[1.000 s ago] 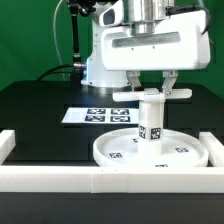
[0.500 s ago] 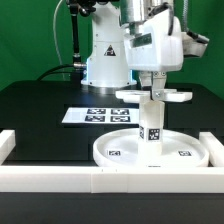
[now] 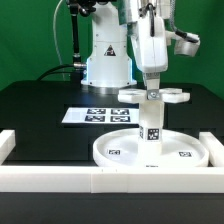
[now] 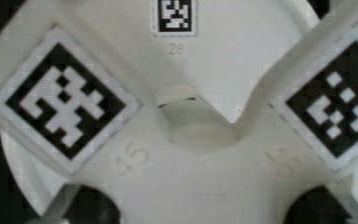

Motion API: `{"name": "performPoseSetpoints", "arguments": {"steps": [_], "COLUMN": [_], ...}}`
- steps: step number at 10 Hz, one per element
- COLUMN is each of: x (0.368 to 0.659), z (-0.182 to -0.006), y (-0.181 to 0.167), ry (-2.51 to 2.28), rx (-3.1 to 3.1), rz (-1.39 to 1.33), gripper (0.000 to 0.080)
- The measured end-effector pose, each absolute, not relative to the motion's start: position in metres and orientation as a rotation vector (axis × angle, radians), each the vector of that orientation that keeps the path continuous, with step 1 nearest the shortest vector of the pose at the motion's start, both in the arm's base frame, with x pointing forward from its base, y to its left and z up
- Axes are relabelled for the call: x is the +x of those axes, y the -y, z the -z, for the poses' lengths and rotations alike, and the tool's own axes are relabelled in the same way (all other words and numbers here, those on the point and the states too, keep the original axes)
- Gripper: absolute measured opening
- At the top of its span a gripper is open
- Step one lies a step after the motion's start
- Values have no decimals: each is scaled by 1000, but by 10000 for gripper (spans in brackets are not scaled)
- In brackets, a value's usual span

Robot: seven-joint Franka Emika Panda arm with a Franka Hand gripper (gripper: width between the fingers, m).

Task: Assemble round table

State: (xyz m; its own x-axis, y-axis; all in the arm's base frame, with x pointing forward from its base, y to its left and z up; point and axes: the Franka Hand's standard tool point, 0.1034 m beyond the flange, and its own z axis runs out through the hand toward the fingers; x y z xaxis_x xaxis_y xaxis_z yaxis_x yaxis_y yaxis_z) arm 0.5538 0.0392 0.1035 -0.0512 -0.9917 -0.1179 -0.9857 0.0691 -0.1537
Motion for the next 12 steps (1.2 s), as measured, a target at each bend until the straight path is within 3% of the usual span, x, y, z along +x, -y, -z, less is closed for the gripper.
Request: {"name": "performPoseSetpoints", "arguments": {"steps": [1,4,7,12], "x": [554,560,559,560], "z": [-107,-142,-139,-135], "y": [-40,-44,-44,-49], "ry": [-2115,-2018,-1885,-1172], "rx": [-2048,-2062,-2193,-2695], "rz": [51,64,85,124], "gripper": [621,648,648,648]}}
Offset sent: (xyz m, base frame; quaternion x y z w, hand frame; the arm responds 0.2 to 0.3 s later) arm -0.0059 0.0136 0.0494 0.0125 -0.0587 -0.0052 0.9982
